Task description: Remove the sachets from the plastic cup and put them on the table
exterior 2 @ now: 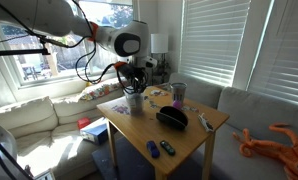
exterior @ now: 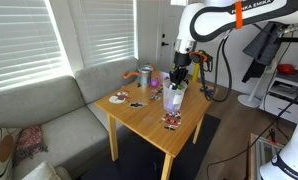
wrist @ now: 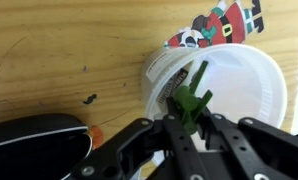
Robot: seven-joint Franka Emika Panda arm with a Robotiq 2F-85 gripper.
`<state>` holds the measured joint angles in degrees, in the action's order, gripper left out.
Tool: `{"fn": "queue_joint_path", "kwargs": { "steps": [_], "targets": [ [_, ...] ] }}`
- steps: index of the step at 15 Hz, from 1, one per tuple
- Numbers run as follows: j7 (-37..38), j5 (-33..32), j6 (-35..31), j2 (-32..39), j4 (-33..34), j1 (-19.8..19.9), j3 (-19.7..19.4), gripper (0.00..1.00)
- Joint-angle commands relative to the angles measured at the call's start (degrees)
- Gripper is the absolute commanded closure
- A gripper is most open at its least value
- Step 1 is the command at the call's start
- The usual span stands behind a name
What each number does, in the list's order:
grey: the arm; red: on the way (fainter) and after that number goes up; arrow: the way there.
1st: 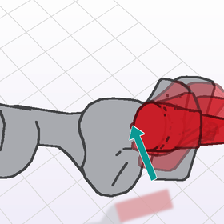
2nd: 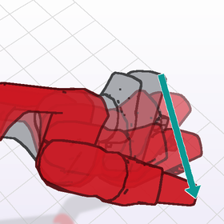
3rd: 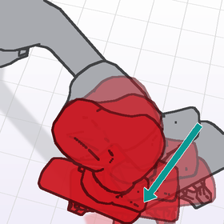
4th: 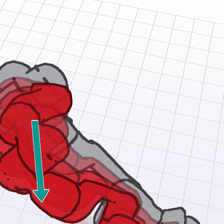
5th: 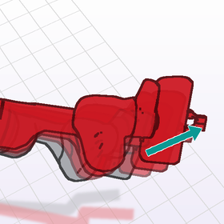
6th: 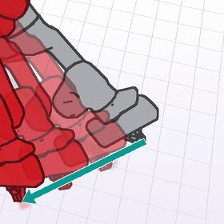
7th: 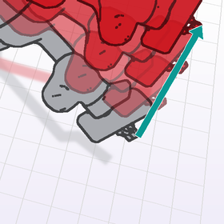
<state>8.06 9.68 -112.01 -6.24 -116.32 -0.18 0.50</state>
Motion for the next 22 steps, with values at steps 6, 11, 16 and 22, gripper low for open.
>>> {"fn": "queue_joint_path", "kwargs": {
  "steps": [6,11,16,22],
  "targets": [
    [2.2,-0.5,1.8,1.0,4.8,-0.2,0.4,0.95],
    [3.2,-0.8,1.8,0.7,8.1,-0.4,0.9,0.95],
    [2.9,0.1,0.8,-2.2,10.4,-0.5,1.2,0.95],
    [2.4,0.7,1.7,-5.5,12.3,-0.1,0.5,0.95]
  ]
}}
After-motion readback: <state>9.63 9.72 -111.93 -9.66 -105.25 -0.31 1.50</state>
